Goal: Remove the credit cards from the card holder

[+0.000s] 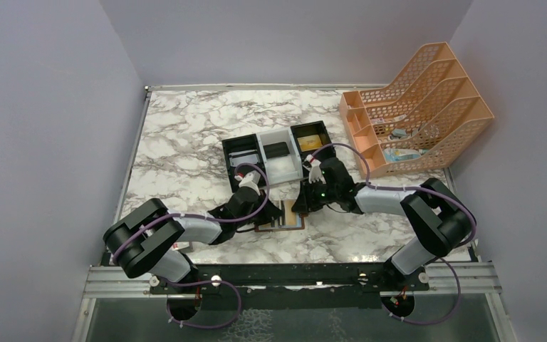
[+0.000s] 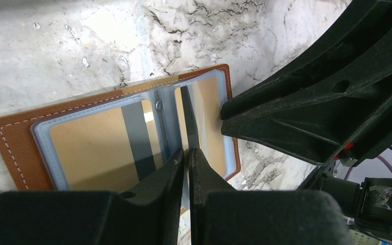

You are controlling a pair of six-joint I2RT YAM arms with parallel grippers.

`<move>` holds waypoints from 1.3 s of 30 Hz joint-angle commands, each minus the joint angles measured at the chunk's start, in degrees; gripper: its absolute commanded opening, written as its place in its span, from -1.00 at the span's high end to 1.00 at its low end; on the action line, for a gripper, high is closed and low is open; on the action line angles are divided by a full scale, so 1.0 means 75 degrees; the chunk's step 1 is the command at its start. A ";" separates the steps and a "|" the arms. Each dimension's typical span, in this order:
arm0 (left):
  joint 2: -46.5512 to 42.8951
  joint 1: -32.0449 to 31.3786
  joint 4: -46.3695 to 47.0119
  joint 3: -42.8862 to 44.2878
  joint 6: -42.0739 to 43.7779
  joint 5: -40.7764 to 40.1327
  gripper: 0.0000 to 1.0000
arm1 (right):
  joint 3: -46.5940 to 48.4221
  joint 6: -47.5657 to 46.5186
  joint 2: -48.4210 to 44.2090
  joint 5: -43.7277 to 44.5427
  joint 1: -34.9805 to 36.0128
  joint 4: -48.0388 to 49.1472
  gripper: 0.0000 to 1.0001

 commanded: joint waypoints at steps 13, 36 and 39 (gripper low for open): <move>0.0309 0.0023 0.0231 0.0325 0.0073 0.0459 0.64 | 0.0139 -0.0251 0.0173 0.0507 -0.0002 -0.0383 0.62; -0.1894 0.0119 -0.1086 -0.0389 0.0221 -0.0670 1.00 | -0.0225 -0.0144 -0.0871 0.0895 -0.0011 -0.0259 0.61; -0.2454 0.0129 -0.1700 -0.0366 0.0276 -0.0874 1.00 | -0.0386 -0.0010 -0.1290 0.0900 -0.0011 -0.0100 0.59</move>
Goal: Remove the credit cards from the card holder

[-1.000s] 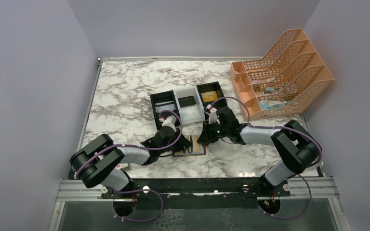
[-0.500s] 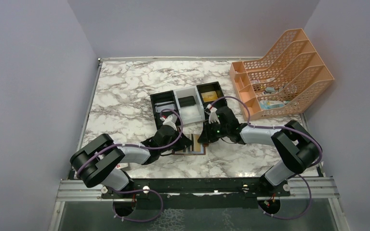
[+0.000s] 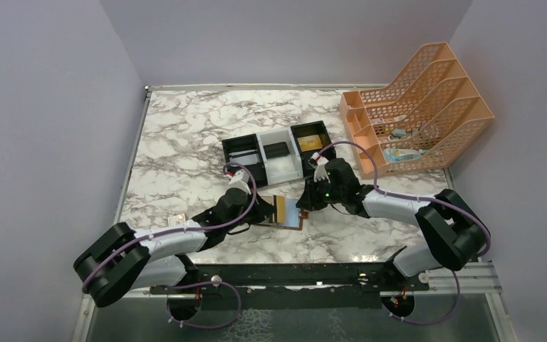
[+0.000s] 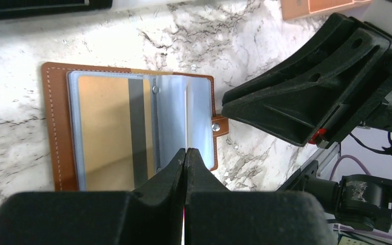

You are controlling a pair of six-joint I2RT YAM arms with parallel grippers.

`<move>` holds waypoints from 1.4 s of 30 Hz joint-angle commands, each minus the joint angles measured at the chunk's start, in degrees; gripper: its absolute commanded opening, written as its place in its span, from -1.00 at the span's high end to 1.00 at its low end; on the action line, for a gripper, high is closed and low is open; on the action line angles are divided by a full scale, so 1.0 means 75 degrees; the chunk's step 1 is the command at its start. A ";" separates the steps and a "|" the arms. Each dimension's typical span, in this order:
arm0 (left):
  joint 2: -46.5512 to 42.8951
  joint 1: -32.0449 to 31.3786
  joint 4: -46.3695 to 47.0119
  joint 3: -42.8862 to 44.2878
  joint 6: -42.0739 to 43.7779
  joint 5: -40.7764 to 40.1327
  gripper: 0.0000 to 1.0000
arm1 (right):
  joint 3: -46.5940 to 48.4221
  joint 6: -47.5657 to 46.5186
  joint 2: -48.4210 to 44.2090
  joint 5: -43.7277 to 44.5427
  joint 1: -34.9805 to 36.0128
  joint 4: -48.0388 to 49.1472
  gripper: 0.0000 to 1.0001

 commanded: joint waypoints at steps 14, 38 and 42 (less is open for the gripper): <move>-0.2845 0.0056 -0.1762 -0.0087 0.0714 -0.0502 1.00 | -0.1107 0.0821 -0.2173 0.0002 -0.0022 0.1416 -0.37; -0.2704 0.0056 0.0330 -0.0078 0.0611 0.1460 1.00 | -0.1275 0.1904 -0.2799 -0.2003 -0.0034 0.3032 -0.13; -0.2848 0.0067 0.0445 -0.0050 0.0703 0.1624 1.00 | -0.1266 0.2138 -0.2592 -0.1913 -0.0034 0.3128 -0.09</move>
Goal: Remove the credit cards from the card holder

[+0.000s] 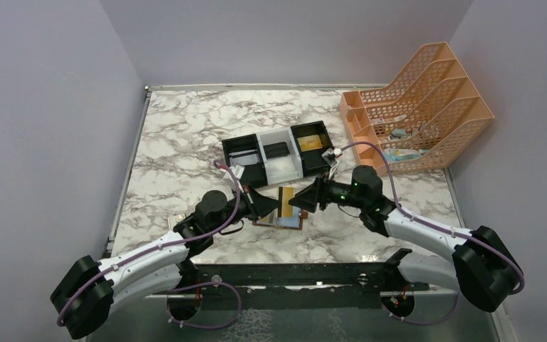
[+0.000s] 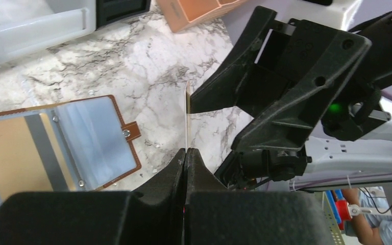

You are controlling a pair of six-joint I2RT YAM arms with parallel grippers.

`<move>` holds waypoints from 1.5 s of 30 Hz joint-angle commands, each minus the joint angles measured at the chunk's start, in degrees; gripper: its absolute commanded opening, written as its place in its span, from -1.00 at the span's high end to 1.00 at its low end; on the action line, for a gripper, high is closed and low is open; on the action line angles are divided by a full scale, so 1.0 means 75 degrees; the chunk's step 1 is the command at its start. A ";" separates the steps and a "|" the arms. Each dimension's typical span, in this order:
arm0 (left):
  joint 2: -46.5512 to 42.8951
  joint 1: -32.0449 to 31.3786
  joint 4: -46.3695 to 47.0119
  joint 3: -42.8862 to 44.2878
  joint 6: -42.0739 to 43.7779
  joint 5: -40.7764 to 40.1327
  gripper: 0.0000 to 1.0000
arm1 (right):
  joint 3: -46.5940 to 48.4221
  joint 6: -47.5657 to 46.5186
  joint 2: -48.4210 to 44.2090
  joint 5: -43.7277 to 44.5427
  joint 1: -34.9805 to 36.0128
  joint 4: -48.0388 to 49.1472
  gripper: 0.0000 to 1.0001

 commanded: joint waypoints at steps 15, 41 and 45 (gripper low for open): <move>-0.0318 0.0128 0.1137 -0.0082 -0.0022 0.0901 1.00 | -0.0154 0.1095 0.0587 -0.1392 -0.0042 0.2002 0.35; -0.0607 0.0238 0.1488 -0.0318 -0.0300 0.1219 1.00 | -0.0613 0.2528 0.1130 -0.2684 -0.0371 0.4747 0.60; -0.0497 0.0235 0.1646 -0.0339 -0.0390 0.1250 1.00 | -0.0617 0.2657 0.1220 -0.2659 -0.0371 0.4869 0.60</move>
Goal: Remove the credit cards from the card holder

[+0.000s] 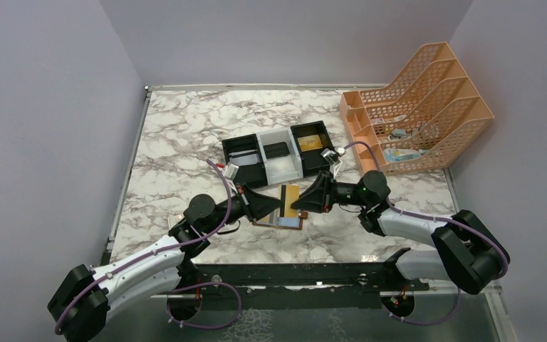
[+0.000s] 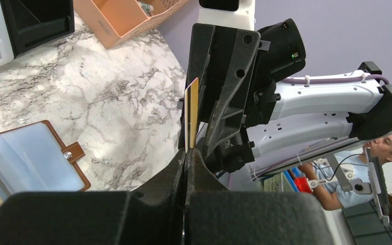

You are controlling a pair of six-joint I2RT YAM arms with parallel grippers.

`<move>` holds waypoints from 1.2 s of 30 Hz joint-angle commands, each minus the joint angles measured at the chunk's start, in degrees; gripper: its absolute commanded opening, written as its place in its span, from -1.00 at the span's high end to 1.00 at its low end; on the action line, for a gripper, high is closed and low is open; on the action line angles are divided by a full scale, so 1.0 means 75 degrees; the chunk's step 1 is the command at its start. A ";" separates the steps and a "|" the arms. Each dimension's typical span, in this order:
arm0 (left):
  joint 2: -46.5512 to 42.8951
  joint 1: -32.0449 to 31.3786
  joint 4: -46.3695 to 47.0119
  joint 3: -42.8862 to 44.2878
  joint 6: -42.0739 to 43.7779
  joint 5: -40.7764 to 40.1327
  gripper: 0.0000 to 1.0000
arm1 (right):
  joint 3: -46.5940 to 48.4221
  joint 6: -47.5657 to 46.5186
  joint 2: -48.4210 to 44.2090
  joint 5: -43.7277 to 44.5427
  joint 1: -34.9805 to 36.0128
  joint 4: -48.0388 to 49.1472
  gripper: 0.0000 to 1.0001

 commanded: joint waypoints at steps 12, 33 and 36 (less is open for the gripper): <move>0.0212 0.0048 0.0639 -0.0259 -0.0211 0.0158 1.00 | -0.0143 0.0242 0.0179 -0.0116 -0.0021 0.0806 0.98; 0.0394 0.0121 -0.4155 0.1400 0.1166 -0.2960 -0.99 | 0.1762 -0.3510 -0.0272 0.3636 -0.1576 -0.5241 0.98; 0.0468 0.0128 -0.4797 0.1691 0.1591 -0.3581 -0.99 | 0.2641 -0.4594 0.0233 0.4441 -0.1581 -0.5827 0.98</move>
